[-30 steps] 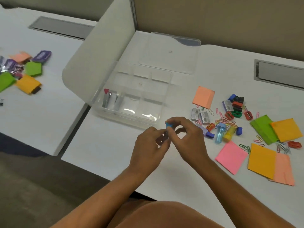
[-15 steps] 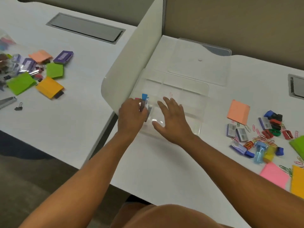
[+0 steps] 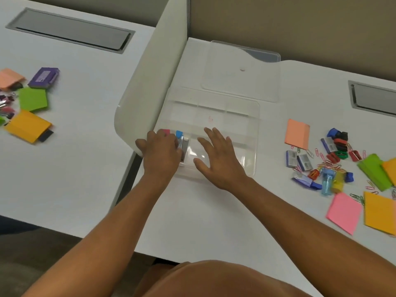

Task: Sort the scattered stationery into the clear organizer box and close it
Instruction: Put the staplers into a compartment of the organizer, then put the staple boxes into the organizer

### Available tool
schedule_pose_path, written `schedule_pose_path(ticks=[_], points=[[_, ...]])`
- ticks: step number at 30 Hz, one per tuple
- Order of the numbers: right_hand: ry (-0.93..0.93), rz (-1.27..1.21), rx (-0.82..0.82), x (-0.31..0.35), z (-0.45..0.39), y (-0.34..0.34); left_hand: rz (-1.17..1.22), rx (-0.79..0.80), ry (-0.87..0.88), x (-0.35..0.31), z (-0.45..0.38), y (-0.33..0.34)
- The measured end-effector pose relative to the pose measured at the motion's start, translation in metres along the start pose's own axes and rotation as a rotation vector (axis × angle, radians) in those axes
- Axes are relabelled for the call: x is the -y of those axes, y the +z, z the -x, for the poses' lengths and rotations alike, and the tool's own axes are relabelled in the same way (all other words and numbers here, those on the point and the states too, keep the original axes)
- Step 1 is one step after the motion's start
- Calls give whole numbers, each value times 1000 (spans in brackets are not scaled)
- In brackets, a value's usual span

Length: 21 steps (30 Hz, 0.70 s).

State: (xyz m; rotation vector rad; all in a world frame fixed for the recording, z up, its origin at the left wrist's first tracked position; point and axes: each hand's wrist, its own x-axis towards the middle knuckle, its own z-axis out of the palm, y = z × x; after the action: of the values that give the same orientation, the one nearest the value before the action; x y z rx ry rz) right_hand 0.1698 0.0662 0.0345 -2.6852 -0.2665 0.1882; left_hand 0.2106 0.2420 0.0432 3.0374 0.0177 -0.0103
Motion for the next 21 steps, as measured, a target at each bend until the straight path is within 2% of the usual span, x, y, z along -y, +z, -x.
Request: schedule_pose_path(ticks=[2,5,8,11,14,16,18,21], points=[[-9,-104,-29,0,3,-8,109,-54,43,-1,7,-5],[-7,-298,-262,-3,17,-30,334,-201,137,-18,30,-17],[135,-369,-490,-25,48,-55,497,-234,320,-58,69,-29],[332,-293,-554,-78,91,-66,614,-183,479,-104,106,-27],[520,-199,-504,-143,135,-71,692,-8,547,-143,131,-13],[586,-97,-408,-177,153,-76,693,152,558,-165,142,1],[587,-16,-280,-197,158,-80,668,299,557,-184,149,17],[473,94,-153,-208,155,-79,648,446,471,-209,155,31]])
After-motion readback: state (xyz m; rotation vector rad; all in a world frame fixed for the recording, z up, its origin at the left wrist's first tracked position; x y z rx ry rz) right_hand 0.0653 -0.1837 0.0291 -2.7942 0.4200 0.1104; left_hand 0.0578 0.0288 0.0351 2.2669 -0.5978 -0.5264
